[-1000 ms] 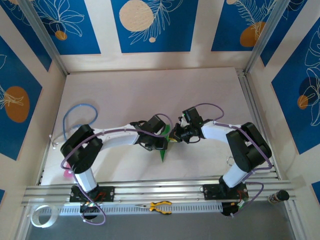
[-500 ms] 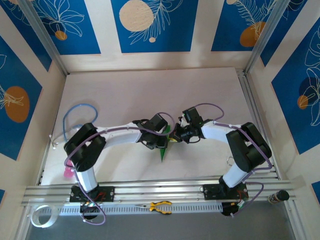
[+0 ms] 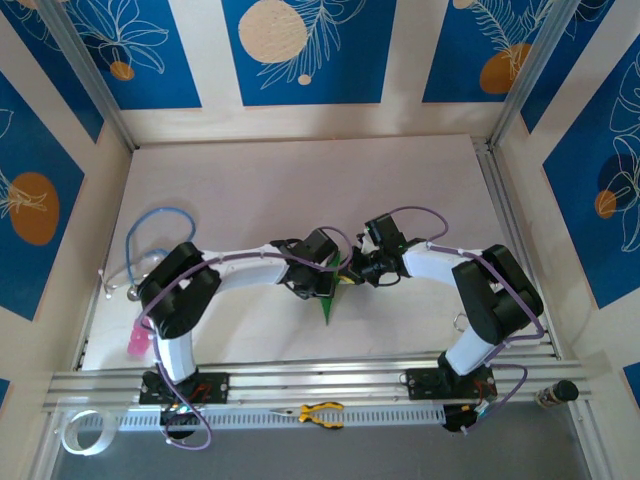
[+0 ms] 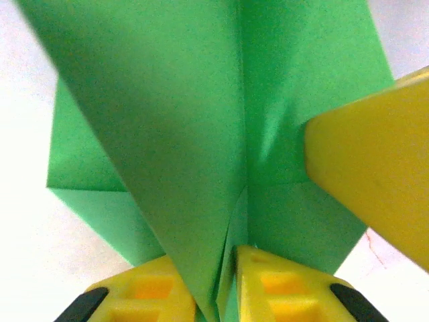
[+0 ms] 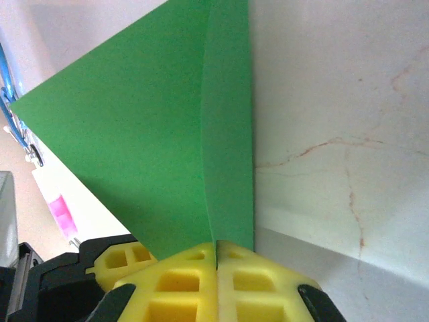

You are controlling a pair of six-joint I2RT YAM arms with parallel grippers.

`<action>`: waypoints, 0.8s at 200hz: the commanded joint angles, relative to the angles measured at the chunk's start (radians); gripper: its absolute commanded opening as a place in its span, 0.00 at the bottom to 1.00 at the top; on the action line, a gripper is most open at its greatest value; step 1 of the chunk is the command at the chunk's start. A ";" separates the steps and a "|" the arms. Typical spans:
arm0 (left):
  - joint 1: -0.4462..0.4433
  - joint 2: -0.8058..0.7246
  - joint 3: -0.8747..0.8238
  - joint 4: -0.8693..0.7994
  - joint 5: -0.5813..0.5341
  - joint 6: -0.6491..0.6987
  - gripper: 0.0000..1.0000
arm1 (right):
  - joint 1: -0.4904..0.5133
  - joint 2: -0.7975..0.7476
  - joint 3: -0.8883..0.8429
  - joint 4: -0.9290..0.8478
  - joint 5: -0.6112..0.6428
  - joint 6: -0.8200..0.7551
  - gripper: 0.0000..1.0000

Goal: Fold a paper plane with a square sheet of paper (pick it up from the middle)
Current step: Move a paper plane to the center of the table.

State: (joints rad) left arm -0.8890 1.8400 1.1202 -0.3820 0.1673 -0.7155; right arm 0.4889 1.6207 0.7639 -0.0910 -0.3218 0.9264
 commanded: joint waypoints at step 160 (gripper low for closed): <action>0.017 0.021 0.186 -0.351 -0.287 0.087 0.11 | -0.151 -0.215 -0.121 -0.088 0.012 -0.047 0.33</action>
State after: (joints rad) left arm -0.8837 1.8416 1.2724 -0.6422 -0.0620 -0.6472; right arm 0.3477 1.4338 0.6617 -0.1455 -0.3019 0.8917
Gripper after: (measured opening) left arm 0.105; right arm 0.328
